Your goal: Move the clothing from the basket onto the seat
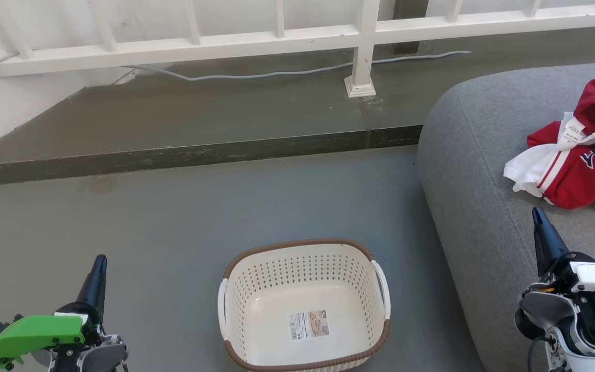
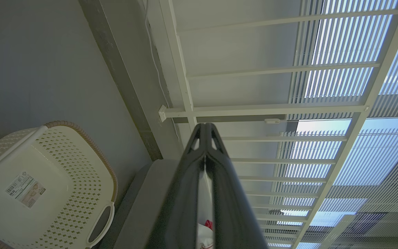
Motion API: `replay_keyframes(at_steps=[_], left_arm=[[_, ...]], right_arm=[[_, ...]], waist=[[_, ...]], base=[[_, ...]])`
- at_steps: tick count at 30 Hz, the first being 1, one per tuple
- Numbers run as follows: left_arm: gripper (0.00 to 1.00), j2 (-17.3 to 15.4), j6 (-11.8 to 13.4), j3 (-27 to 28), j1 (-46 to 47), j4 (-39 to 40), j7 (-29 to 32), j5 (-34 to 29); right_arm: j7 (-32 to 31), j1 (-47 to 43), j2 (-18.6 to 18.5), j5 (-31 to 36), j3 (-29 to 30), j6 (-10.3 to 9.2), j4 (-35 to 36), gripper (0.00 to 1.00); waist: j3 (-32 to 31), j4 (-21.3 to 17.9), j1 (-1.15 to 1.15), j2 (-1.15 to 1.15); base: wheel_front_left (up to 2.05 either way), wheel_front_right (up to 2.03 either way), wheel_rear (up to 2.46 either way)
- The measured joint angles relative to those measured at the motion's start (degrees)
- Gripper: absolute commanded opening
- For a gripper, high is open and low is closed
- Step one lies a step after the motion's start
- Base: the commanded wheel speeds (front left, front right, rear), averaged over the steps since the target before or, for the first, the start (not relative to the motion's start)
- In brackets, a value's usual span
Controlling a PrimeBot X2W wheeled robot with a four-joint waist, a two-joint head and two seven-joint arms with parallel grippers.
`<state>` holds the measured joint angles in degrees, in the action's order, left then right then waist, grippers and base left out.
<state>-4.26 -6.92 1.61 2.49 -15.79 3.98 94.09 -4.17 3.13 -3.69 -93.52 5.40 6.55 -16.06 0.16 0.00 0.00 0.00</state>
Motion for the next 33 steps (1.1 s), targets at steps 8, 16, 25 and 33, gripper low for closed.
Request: replay_keyframes(at_steps=[8, 16, 25, 33], left_arm=[[0.00, 0.01, -0.07, 0.02, 0.07, -0.07, 0.01, 0.00], [0.00, 0.02, -0.07, 0.05, 0.20, -0.11, 0.01, 0.00], [0.00, 0.05, -0.08, 0.09, 0.55, -0.16, 0.01, 0.00], [0.00, 0.11, -0.08, 0.10, 0.74, -0.19, 0.01, 0.00]], right_arm=[[-0.01, 0.00, 0.00, 0.00, 0.01, 0.01, -0.04, 0.00], [-0.14, 0.00, 0.01, 0.00, 0.04, 0.01, -0.08, 0.00], [-0.25, 0.01, 0.03, 0.00, 0.08, 0.09, -0.08, 0.00], [-0.26, 0.01, 0.04, 0.00, 0.10, 0.09, -0.07, 0.00]], waist=[[-0.01, 0.00, 0.00, 0.00], [-0.01, 0.00, 0.00, 0.00], [-0.01, 0.00, 0.00, 0.00], [-0.01, 0.00, 0.00, 0.00]], base=[[0.00, 0.00, 0.00], [0.00, 0.00, 0.00], [0.00, 0.00, 0.00], [0.00, 0.00, 0.00]])
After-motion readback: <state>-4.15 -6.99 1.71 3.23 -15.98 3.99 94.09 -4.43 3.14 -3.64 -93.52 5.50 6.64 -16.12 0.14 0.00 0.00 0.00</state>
